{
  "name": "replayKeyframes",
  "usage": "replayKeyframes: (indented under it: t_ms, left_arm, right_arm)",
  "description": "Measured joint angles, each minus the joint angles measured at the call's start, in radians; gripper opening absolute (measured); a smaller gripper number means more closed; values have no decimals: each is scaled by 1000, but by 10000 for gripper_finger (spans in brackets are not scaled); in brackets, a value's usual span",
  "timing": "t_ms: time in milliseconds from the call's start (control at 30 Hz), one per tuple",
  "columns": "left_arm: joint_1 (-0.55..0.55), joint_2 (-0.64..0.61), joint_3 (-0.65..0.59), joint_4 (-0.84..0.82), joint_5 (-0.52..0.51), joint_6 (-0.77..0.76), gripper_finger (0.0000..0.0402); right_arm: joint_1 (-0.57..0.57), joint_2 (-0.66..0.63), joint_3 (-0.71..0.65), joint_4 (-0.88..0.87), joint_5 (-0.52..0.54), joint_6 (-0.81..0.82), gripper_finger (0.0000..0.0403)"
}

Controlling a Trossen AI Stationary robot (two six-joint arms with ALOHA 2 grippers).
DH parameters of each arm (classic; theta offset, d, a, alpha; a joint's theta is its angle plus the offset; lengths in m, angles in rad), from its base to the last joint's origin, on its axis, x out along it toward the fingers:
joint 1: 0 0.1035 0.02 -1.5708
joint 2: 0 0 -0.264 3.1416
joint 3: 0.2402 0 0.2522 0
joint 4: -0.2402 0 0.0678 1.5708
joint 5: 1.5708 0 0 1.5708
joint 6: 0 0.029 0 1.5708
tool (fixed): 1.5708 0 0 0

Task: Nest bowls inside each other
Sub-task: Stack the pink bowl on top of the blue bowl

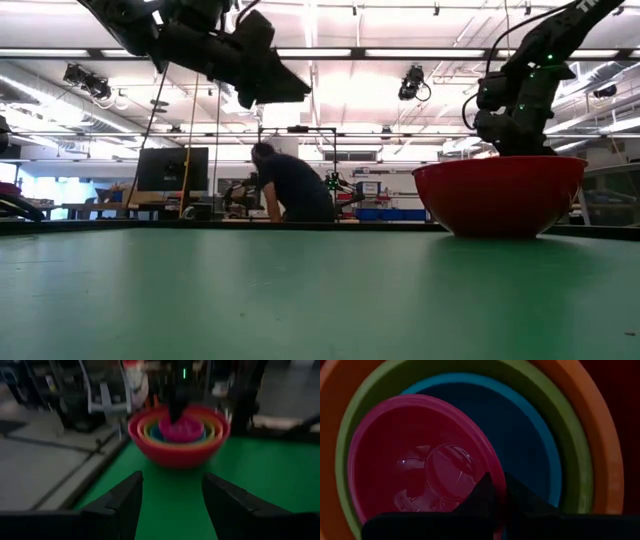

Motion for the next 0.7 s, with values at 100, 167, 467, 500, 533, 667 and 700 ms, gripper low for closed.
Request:
replayKeyframes:
  t_ms: [100,167,467,500,533,667,700]
  left_arm:
    - [4,0,0,77,0,-5,205]
    - [4,0,1,73,4,0,205]
    - [16,1,0,32,15,27,205]
    - [18,1,0,35,15,27,205]
    - [21,1,0,35,16,28,205]
    - [26,1,0,33,15,28,205]
    - [25,1,0,33,15,27,205]
  right_arm:
    - [-9,0,-18,35,-3,13,19]
    - [-10,0,-29,61,-3,26,19]
    - [-9,0,-35,68,5,59,19]
    - [-9,1,-35,67,5,62,19]
    - [-9,1,-35,67,6,67,19]
    - [-9,2,-35,67,14,90,19]
    - [-9,2,-35,69,22,102,19]
